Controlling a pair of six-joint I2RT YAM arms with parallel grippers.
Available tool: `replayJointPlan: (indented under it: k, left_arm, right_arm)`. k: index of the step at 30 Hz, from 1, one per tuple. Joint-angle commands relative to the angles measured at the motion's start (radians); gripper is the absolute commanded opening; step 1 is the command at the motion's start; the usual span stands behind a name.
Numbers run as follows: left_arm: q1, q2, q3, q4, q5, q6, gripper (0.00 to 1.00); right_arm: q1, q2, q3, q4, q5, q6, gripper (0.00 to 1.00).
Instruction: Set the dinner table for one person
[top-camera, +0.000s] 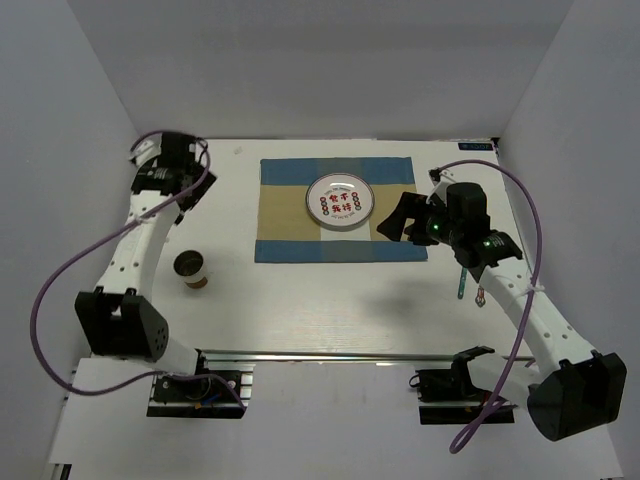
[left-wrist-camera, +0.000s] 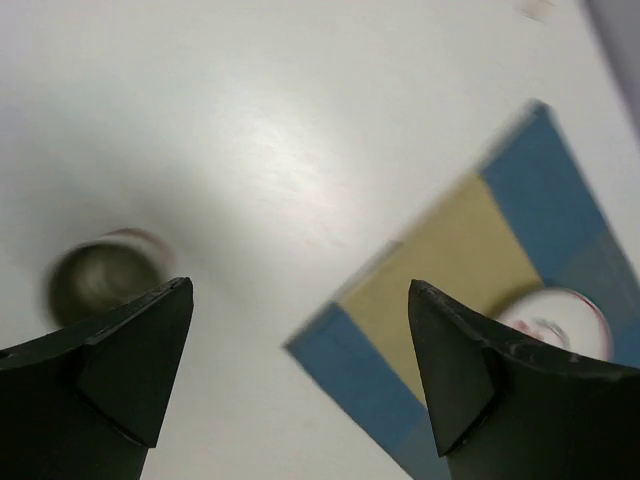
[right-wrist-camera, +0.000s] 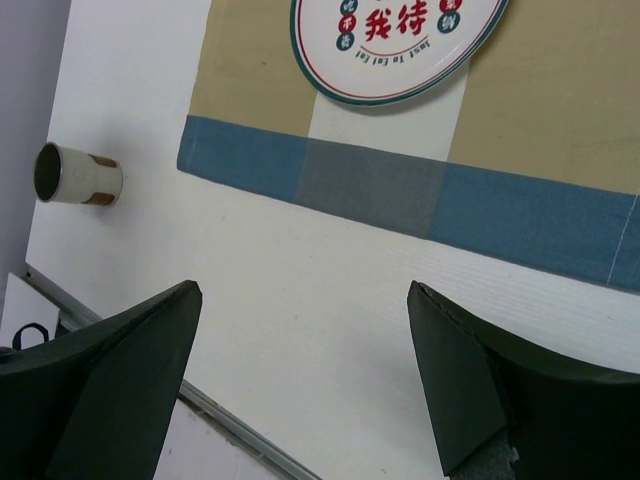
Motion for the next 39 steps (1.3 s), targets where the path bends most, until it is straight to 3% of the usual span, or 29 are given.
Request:
replayJointPlan:
  k: [1,8,23,25,26,27,29,30,34,39]
  left_arm:
    - [0.068,-0.077,-0.110,-0.224,-0.194,-0.104,0.98]
    - [0.128,-0.285,-0.424,-0.165,-0.193,-0.095,0.96]
    - [0.165,-0.260,-0.697,0.067,-0.078,-0.136,0.84]
    - [0.165,-0.212,-0.717,0.104,-0.044,-0.146,0.67]
    - [0.165,-0.201,-0.725,0.128,-0.033,-0.147,0.53]
    - [0.165,-0.194,-0.728,0.136,-0.024,-0.147,0.27]
    - [0.165,-0.193,-0.730,0.144,-0.019,-0.149,0.06]
    - [0.165,-0.197,-0.728,0.151,-0.019,-0.140,0.00]
    - [0.123,-0.184,-0.676,0.219,0.104,0.026,0.00]
    - [0.037,-0.157,-0.607,0.299,0.226,0.135,0.00]
  right_arm:
    - [0.012,0.024,0.038,0.040,-0.036,-0.025,0.89]
    - [0.033,0.058,0.030,0.089,-0.082,-0.021,0.89]
    - [0.097,0.088,0.058,0.095,-0.079,-0.025,0.89]
    - [0.102,0.094,0.066,0.092,-0.076,-0.027,0.89]
    - [0.114,0.096,0.072,0.091,-0.073,-0.028,0.89]
    - [0.117,0.098,0.075,0.089,-0.065,-0.031,0.89]
    - [0.128,0.102,0.090,0.080,-0.062,-0.040,0.89]
    - [0.139,0.110,0.095,0.080,-0.068,-0.050,0.89]
    - [0.220,0.176,0.158,0.071,-0.047,-0.085,0.89]
    - [0.366,0.363,0.347,0.023,0.140,-0.071,0.89]
